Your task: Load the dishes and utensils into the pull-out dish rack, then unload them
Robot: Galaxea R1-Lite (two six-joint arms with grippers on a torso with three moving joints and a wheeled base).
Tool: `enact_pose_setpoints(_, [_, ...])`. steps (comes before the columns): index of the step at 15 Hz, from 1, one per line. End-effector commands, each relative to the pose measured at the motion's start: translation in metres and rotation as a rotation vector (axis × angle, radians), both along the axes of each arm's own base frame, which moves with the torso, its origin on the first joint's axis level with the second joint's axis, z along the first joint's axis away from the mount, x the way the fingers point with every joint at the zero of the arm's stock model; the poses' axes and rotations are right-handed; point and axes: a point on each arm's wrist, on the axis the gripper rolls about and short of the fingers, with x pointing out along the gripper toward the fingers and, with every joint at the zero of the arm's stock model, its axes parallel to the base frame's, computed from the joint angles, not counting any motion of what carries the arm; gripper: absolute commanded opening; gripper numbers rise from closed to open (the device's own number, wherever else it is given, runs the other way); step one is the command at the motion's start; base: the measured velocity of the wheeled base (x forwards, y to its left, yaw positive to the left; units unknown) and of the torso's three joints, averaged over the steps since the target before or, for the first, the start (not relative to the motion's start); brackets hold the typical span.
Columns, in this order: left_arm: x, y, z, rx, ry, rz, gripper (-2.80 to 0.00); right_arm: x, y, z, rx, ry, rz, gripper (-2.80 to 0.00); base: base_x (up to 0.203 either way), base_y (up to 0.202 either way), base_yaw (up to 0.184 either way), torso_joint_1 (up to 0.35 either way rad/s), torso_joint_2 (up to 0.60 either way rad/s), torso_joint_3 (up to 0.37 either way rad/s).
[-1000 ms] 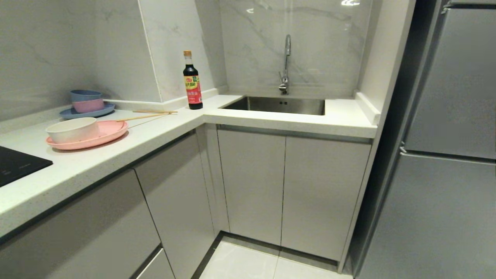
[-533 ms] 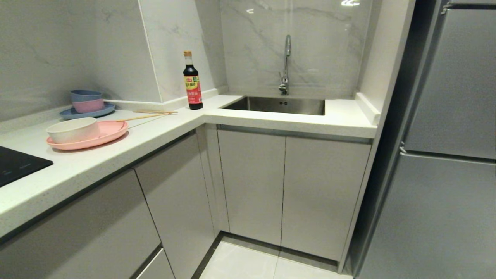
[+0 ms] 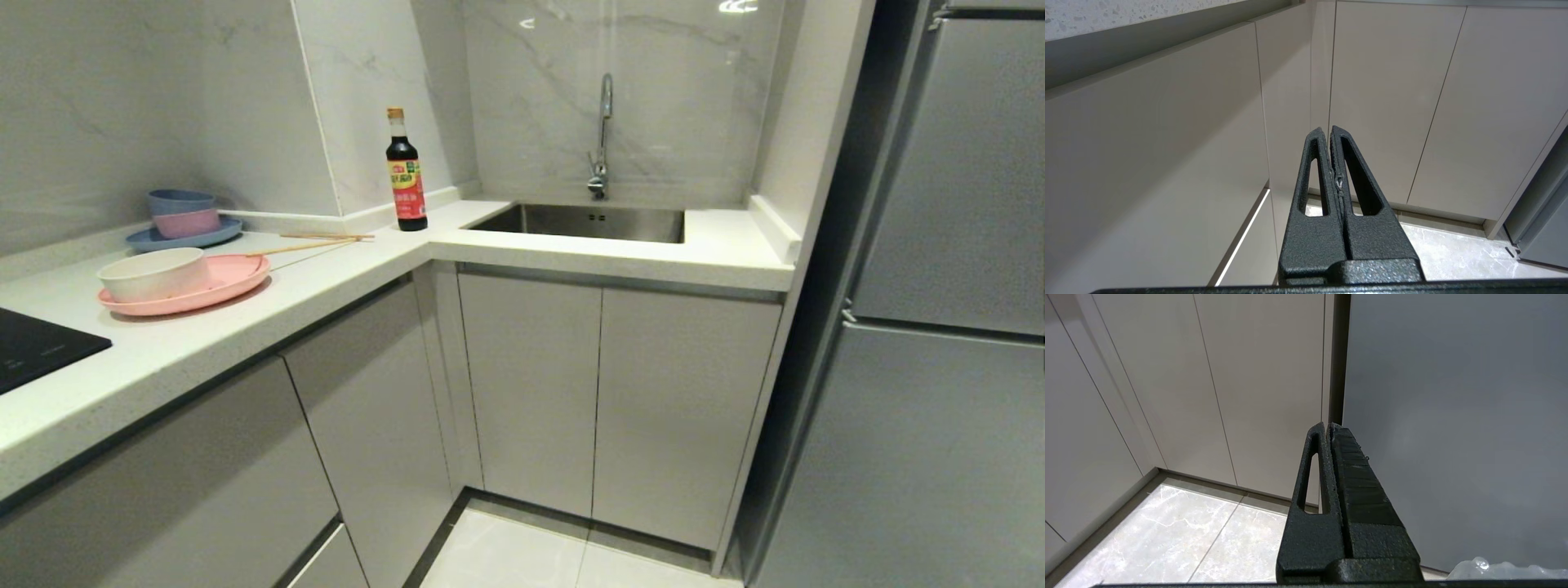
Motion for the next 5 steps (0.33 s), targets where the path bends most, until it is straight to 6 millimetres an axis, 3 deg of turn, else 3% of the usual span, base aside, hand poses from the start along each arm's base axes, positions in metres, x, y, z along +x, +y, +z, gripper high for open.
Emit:
enact_pose_setpoints(1, [0.0, 0.0, 0.0, 0.0, 0.0, 0.001, -2.8, 0.0001, 0.0, 0.0, 0.002, 0.001, 0.001, -2.8, 0.0, 0.0, 0.0, 0.0, 0.0, 0.0])
enact_pose_setpoints(5, [0.0, 0.0, 0.0, 0.0, 0.0, 0.001, -2.8, 0.0, 0.0, -0.0001, 0.002, -0.001, 0.001, -2.8, 0.0, 0.0, 0.0, 0.0, 0.0, 0.0])
